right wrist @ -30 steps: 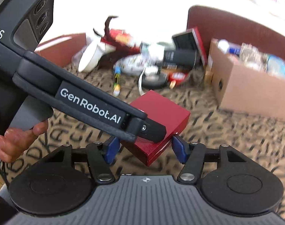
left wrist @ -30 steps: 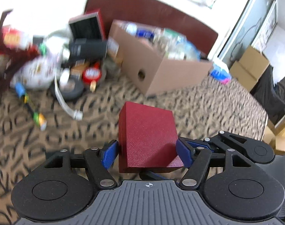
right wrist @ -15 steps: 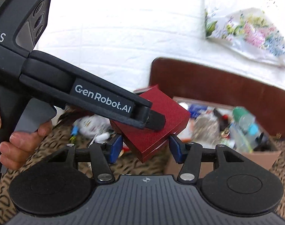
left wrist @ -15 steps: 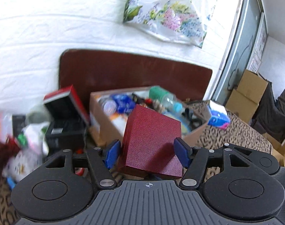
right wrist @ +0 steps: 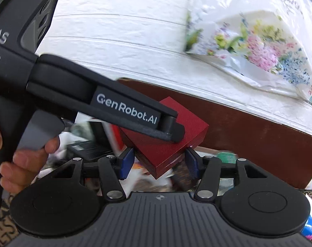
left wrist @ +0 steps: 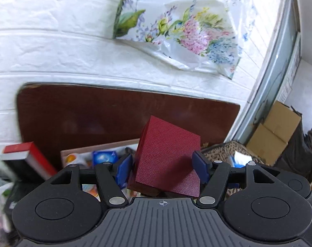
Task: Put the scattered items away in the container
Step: 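Carry the dark red box with the left tool over the cardboard box, then open the left tool to drop the red box into the cardboard box, then move both tools back toward the marker and black tape roll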
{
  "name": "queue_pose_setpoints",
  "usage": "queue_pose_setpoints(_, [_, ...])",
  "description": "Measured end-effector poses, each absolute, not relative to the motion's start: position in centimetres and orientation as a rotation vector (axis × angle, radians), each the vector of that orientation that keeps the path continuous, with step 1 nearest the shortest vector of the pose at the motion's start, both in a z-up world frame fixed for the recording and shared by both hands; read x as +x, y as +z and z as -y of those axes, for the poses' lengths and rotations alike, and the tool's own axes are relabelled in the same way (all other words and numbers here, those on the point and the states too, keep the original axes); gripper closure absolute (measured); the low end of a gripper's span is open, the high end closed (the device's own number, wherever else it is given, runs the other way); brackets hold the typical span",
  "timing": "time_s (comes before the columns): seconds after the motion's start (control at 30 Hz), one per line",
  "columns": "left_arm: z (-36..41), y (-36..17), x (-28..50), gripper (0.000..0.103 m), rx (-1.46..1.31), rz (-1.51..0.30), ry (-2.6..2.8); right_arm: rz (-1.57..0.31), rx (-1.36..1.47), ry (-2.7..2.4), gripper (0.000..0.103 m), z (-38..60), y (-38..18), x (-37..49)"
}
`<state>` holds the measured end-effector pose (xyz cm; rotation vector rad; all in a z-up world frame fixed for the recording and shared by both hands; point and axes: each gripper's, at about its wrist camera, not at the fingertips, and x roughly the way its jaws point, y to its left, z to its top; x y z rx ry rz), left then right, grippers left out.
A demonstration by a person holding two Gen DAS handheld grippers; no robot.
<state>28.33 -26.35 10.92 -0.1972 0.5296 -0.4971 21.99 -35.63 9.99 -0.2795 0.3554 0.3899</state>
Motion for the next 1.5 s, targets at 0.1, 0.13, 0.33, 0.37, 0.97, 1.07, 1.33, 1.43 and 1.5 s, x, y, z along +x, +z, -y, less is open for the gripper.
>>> queue_pose_setpoints(0.1, [28.0,10.2,31.1,0.035,-0.205,-0.545,-0.491,-0.373,-0.291,0.387,0.043,36.5,9.5,24.7])
queue_pose_setpoints(0.13, [28.5,9.9,32.1,0.035,-0.21,-0.554,-0.491,-0.381,-0.297,0.39,0.043,36.8,9.3,25.6])
queue_pose_setpoints(0.33, [30.0,6.9,37.1,0.029,-0.241,-0.605,-0.466,-0.424,-0.311,0.415,0.043,38.0,7.1,31.0])
queue_pose_setpoints(0.37, [30.4,6.3,37.9,0.029,-0.224,-0.62,-0.461,-0.428,-0.316,0.415,0.043,38.1,6.6,31.8])
queue_pose_setpoints(0.97, [27.8,7.2,34.2,0.004,-0.162,-0.71,-0.529,-0.437,-0.35,0.223,0.011,37.7,6.3,29.3])
queue_pose_setpoints(1.07, [26.6,8.5,32.0,0.0,-0.177,-0.684,-0.508,-0.408,-0.364,0.217,0.005,37.0,7.8,26.8])
queue_pose_setpoints(1.33, [22.8,10.5,24.7,0.0,-0.121,-0.613,-0.44,-0.414,-0.334,0.255,0.001,34.4,10.1,21.1])
queue_pose_setpoints(1.43, [21.9,10.8,21.8,0.0,-0.123,-0.612,-0.425,-0.404,-0.336,0.291,0.001,32.9,10.4,18.5])
queue_pose_setpoints(1.5, [21.1,10.8,20.0,0.0,-0.127,-0.614,-0.413,-0.4,-0.334,0.31,0.001,32.0,10.6,16.5])
